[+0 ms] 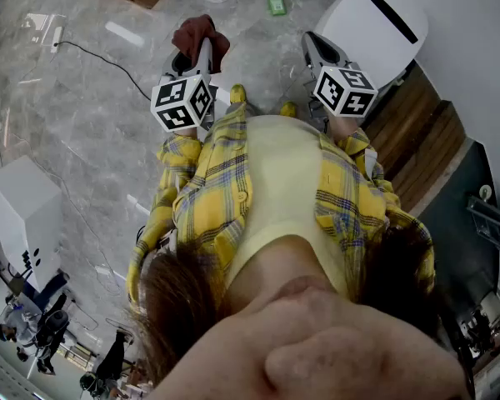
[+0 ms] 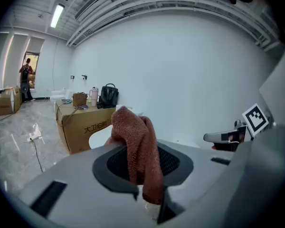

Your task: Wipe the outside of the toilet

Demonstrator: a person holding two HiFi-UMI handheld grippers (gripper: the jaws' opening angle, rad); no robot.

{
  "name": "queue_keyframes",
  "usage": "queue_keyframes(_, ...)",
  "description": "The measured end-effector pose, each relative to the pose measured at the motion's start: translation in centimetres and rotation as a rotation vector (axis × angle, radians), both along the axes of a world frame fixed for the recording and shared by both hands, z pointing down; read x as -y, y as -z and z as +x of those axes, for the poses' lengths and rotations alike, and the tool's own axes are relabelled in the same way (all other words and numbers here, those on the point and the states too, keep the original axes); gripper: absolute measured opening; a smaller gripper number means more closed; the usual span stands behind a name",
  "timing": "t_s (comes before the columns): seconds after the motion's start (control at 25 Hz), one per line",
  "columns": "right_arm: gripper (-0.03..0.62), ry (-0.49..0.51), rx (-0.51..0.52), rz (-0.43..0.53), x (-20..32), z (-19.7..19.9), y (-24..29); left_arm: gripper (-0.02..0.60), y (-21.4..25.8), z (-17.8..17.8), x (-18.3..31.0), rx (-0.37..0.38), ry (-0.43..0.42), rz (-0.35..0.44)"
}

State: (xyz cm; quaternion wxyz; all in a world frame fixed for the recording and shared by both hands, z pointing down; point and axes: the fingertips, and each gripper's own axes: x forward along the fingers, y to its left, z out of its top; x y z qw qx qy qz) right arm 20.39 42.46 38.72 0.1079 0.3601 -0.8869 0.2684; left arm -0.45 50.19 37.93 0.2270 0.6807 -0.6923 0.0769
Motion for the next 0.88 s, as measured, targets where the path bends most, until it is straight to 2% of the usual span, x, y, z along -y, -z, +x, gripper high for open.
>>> queue_keyframes(0.36,0.025,-0.001,0.002,-0.022,0.0,-0.4,-0.3,0.097,-0.5,-0.2,-0.2,-0.020,0.004,0.001)
queue_keyframes(0.88,0.025,-0.007,-0.030,-0.058,0.7,-2.6,-1.3,0.097,-1.8,-2.4,0.8,-0.037,-0.015,-0.026)
